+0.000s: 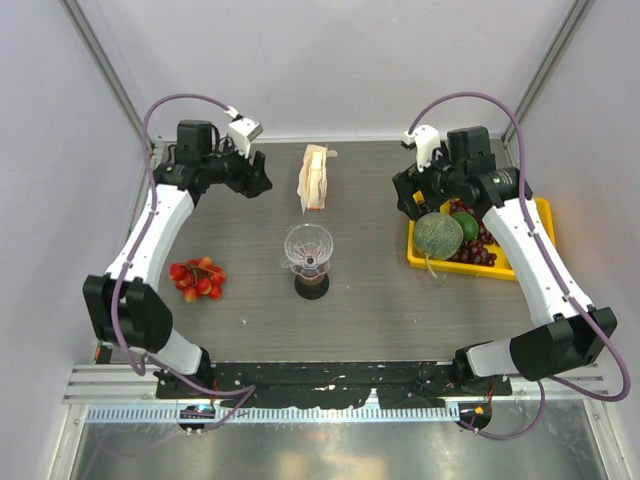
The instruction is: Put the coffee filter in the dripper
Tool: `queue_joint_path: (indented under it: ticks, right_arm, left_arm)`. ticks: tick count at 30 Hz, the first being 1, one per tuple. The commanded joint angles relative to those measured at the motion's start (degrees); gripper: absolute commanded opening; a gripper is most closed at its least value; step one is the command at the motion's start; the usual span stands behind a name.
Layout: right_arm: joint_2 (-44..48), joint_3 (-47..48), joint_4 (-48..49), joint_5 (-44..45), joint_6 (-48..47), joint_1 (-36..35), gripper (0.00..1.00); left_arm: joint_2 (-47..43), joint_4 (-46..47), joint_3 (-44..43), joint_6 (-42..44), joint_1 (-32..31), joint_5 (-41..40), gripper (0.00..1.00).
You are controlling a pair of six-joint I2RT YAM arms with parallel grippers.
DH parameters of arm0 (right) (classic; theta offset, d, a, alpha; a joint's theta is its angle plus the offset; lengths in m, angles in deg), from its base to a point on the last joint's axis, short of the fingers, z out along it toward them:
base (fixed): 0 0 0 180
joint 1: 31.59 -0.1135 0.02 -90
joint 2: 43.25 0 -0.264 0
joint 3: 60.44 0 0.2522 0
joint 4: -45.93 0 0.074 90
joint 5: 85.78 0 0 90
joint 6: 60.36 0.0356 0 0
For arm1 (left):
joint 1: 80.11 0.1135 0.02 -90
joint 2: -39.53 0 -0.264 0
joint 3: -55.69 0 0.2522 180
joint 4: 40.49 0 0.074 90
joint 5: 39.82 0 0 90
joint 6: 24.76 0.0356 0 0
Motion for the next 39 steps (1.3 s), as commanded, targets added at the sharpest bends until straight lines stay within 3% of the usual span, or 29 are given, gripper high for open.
queue_joint_path:
  ticks: [1,11,39]
  right_arm:
    - [2.4,-1.0,2.3,-0.2,0.5,0.0,0.95]
    - [-2.8,4.0,-1.3,1.0,0.7,0.0,0.95]
    - [-7.7,7.6,-1.7,-2.9,-0.6,0.0,0.95]
  left_arm:
    - [4.8,3.0,-5.1,-1.5,0.0,4.2,0.58]
    - [16.6,8.9,-5.2,-11.0,-0.1,9.4,0.45]
    - [33.4,3.0,-20.3,-12.0,-2.2,10.5,0.46]
